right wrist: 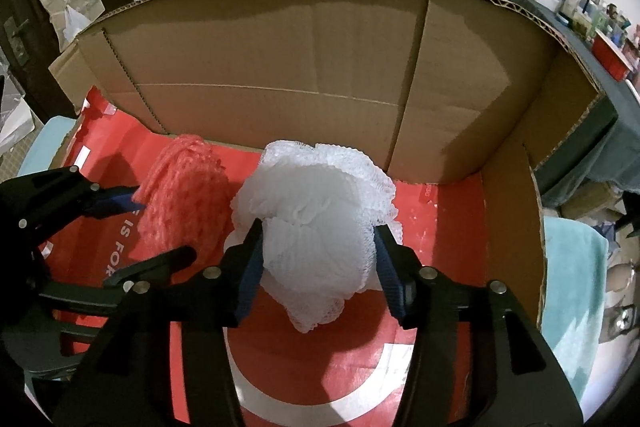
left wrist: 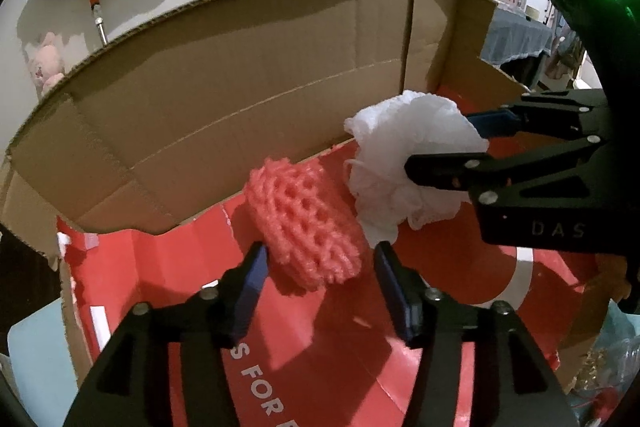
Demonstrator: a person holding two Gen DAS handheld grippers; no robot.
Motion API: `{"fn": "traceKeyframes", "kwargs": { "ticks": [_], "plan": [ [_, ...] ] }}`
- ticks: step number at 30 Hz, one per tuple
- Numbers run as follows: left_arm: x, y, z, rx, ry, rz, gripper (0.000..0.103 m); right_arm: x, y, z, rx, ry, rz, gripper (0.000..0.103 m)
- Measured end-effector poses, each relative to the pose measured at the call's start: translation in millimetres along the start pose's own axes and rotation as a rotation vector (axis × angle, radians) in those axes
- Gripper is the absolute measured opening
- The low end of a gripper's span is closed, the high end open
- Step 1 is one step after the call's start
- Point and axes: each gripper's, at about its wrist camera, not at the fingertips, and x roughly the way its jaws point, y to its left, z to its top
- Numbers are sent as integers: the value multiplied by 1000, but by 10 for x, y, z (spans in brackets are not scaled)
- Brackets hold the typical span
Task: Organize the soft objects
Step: 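Carry both sponges into the red-lined box and open both tools, then withdraw both tools from the box back toward the remaining items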
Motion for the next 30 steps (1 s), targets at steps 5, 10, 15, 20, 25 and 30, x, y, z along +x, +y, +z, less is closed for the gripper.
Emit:
{"fn": "traceKeyframes", "kwargs": {
  "ticks": [5, 10, 15, 20, 25, 30],
  "plan": [
    [-177, 9, -15, -15, -34, 3, 69, -91, -22, 1, 15, -13, 0, 58],
    [-531, 18, -36, -47, -97, 18, 79, -334, -9, -17, 31, -45, 5, 65],
    [-1046, -27, -95, -92, -186, 20, 91, -786, 35, -72, 42, -108, 5, 71],
    [-1639, -120, -223, -131, -296, 26, 100, -1292, 126, -183, 30, -179, -11, 78],
    [-2243, -300, -457, -140, -399, 33, 103, -1916, 262, -452, 13, -272, -14, 83],
    [-2727, -519, -848, -135, -487, 47, 103, -2499, 385, -807, -10, -374, -7, 93]
  ]
}}
